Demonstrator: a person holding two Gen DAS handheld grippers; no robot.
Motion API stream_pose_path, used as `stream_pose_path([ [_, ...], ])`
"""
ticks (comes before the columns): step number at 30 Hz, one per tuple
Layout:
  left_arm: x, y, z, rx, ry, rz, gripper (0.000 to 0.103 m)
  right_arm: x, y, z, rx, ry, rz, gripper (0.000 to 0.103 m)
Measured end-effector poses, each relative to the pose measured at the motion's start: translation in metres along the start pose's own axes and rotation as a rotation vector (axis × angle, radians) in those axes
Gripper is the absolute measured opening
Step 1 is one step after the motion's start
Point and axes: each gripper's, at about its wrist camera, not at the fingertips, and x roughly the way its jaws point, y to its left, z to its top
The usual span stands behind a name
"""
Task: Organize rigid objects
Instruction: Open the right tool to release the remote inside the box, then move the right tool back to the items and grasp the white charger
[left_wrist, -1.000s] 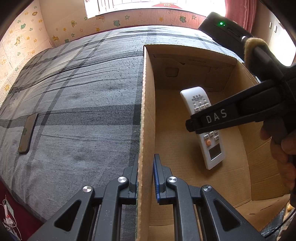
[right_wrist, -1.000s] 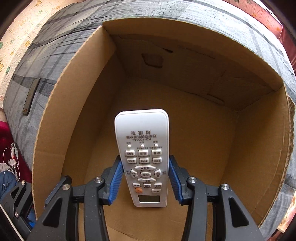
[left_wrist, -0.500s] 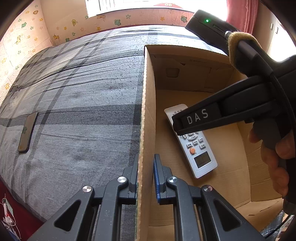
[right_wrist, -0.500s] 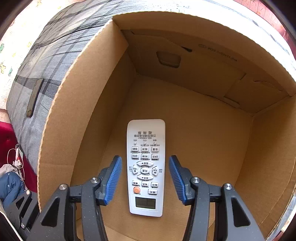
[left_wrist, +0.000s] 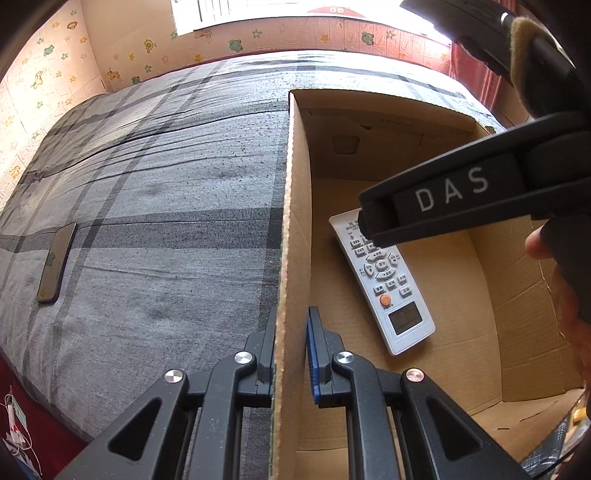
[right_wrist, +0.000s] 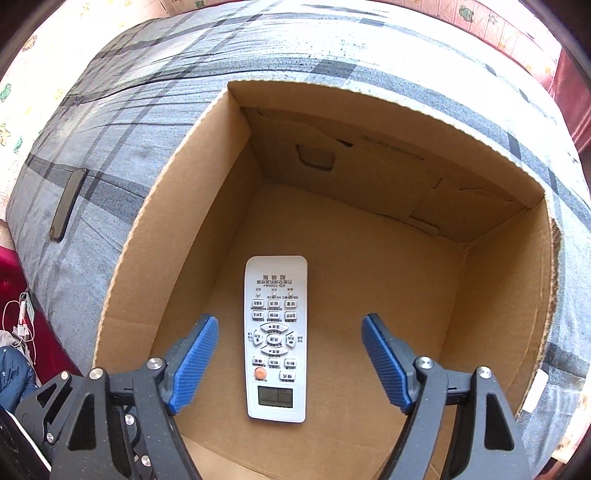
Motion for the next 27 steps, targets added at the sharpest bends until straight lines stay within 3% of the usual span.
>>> stream_pose_path([
  [4,0.000,0.000,0.000,-0.002,0.000,-0.001,0.013,-0.012,-0.001,-0.007,-0.007,-0.036,-0.027,0.087],
  [11,-0.001,-0.002,0.001,0.003,0.002,0.006,0.013,-0.048,-0.009,-0.019,0.003,-0.100,-0.042,0.103],
  [17,-0.001,-0.005,0.001,0.008,0.002,0.013,0.013,-0.073,-0.019,-0.022,0.023,-0.144,-0.049,0.103],
  [27,-0.002,-0.005,0.001,0.010,0.005,0.014,0.013,-0.110,-0.074,-0.035,0.108,-0.194,-0.083,0.103],
])
